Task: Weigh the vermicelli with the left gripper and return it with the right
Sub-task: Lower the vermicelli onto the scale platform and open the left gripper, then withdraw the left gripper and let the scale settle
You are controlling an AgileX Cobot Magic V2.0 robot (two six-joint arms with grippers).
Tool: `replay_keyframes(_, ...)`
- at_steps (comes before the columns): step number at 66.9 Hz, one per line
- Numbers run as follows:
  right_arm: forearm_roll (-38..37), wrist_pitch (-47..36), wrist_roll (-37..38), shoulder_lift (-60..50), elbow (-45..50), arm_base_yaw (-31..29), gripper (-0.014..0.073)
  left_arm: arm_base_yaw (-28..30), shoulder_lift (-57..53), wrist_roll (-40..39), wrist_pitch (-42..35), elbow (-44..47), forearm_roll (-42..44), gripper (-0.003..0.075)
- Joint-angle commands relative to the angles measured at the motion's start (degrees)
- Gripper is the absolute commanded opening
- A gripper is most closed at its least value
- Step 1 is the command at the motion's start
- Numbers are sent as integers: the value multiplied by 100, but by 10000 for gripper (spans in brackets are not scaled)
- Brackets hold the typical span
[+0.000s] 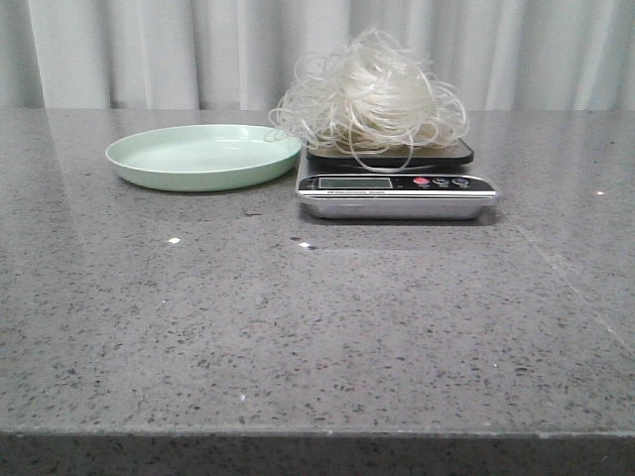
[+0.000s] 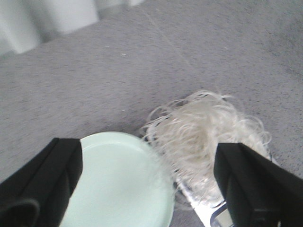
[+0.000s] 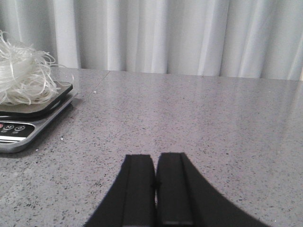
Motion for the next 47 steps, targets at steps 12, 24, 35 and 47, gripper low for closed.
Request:
replay_keyframes(12, -36, -483, -44, -94, -75, 19, 178, 792, -1793, 401, -682, 1830, -231, 617)
replay_keyframes(24, -36, -483, -44, -94, -75, 19, 178, 983, -3055, 722, -1918, 3827, -284, 617)
replay_keyframes(35, -36, -483, -44, -94, -75, 19, 178, 983, -4334, 767, -3289, 5675, -308, 617)
replay_keyframes(47, -36, -483, -44, -94, -75, 19, 178, 983, -5648, 767, -4268, 7404, -390, 617)
